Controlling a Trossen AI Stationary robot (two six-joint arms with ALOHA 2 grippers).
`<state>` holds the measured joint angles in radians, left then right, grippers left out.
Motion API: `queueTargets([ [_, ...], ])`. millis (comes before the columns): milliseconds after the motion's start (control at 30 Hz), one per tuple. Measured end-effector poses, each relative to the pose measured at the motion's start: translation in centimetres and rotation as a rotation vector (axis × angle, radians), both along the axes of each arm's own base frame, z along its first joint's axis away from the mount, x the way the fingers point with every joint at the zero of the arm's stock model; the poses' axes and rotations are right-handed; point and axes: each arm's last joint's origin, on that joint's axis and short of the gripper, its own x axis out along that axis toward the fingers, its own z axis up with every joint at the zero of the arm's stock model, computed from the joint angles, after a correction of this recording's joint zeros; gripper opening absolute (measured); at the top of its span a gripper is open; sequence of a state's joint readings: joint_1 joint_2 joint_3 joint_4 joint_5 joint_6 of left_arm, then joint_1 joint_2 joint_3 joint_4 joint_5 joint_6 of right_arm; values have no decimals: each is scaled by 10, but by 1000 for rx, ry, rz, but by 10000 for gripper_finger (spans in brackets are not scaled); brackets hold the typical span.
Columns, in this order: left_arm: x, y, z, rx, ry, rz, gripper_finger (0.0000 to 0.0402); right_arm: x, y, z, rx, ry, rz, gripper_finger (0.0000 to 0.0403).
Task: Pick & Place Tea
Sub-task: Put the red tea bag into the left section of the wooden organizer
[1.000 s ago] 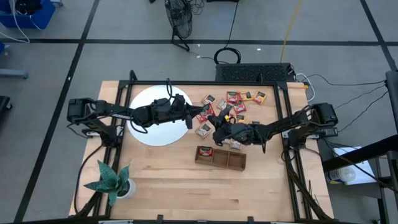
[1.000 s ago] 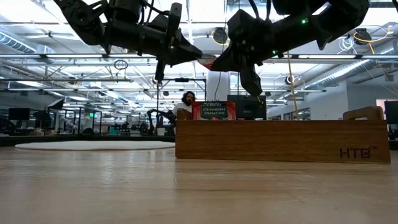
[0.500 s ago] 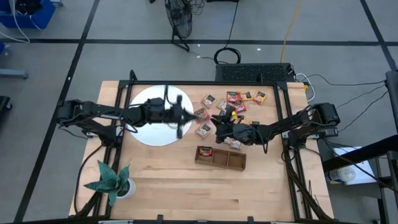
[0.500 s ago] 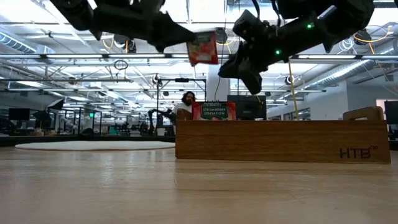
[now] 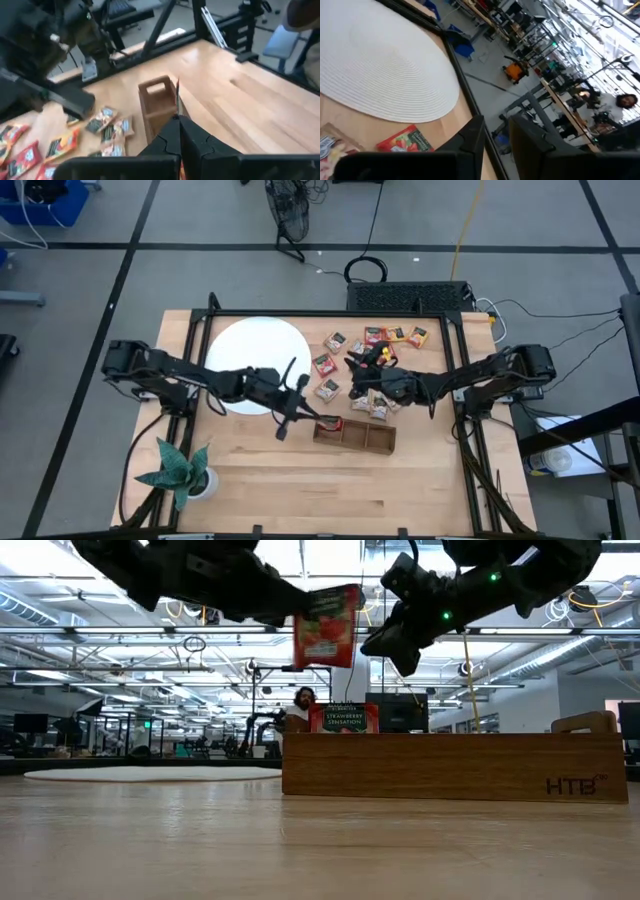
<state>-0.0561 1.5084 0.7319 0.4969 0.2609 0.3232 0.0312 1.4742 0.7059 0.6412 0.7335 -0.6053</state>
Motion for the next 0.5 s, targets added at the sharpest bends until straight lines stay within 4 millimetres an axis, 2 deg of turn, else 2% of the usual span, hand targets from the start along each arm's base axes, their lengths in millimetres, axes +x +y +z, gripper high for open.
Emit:
queueTargets([
  [233, 19, -5, -35, 13, -3, 8, 1, 0, -1, -1, 2, 5, 0, 75],
  [500, 24, -7, -47, -18, 18, 92, 1, 0, -1, -3, 2, 29, 0, 75],
])
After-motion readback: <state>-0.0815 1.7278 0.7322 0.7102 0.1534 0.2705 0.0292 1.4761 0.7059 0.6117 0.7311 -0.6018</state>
